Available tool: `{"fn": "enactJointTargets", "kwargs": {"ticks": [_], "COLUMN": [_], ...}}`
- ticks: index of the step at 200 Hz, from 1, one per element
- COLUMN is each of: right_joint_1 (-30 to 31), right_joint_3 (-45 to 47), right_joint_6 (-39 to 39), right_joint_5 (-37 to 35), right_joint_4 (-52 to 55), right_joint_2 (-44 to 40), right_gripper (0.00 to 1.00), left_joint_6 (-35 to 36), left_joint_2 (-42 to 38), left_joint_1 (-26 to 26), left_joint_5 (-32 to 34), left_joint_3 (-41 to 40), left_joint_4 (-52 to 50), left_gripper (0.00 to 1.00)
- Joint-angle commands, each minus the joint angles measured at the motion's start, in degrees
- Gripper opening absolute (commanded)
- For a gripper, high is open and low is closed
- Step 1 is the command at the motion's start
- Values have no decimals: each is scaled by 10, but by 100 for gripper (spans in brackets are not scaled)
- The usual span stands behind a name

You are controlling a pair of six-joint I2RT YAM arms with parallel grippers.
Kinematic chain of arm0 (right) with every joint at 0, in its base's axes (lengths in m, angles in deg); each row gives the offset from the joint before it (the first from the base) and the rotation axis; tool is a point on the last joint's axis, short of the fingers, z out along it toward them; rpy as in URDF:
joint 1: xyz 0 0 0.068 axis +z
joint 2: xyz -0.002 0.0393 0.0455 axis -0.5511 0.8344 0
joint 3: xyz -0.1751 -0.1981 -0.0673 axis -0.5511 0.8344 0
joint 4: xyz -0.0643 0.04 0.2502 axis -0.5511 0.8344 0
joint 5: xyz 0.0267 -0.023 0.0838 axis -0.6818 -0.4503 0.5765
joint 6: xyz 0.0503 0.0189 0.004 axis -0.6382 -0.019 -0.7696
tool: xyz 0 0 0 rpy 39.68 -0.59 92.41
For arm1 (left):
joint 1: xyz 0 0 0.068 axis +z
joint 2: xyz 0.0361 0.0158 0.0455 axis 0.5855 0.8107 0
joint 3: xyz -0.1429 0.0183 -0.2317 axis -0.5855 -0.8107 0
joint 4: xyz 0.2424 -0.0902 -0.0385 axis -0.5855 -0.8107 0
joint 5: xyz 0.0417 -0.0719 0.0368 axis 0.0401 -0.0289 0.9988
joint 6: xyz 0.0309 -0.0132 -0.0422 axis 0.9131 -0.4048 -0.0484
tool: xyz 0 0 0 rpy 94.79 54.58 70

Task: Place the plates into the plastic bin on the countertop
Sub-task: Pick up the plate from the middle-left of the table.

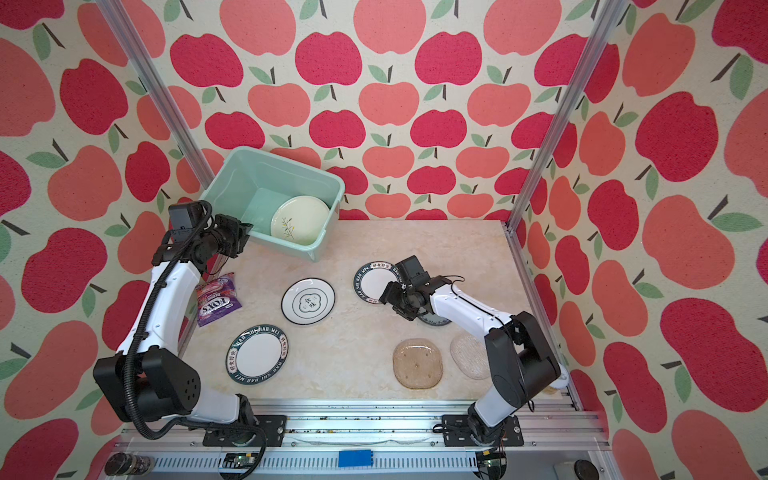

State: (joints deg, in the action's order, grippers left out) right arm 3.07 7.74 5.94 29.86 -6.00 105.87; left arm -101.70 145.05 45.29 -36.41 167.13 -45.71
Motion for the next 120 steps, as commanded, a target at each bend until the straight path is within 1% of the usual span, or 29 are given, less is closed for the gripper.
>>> {"fn": "enactJointTargets", "kwargs": {"ticks": [1,9,20,35,50,120], "right_joint_1": [2,4,15,37,60,109], "right_joint_3": [10,2,-23,-67,-102,-204], "right_joint_6": [20,30,58,91,105,42], "right_joint_5": [33,55,74,90,102,157], "right_joint_4": [-27,-40,-31,-9,-5,-98], "right_joint_2": [-1,11,35,72,110,259], "right_gripper": [71,71,71,71,70,68], "left_joint_6": [1,3,5,3,3,19], "left_joint_2": [-55,-58,-62,-68,-72,-88], "left_joint_1": [-2,-2,-1,1,3,19], "left_joint_5": [-57,-57,-58,-58,-54,-31], "left_joint_3": [18,16,13,6,5,30], "left_joint_4": [87,83,79,81,81,54], "left_gripper": [0,0,0,0,0,0]}}
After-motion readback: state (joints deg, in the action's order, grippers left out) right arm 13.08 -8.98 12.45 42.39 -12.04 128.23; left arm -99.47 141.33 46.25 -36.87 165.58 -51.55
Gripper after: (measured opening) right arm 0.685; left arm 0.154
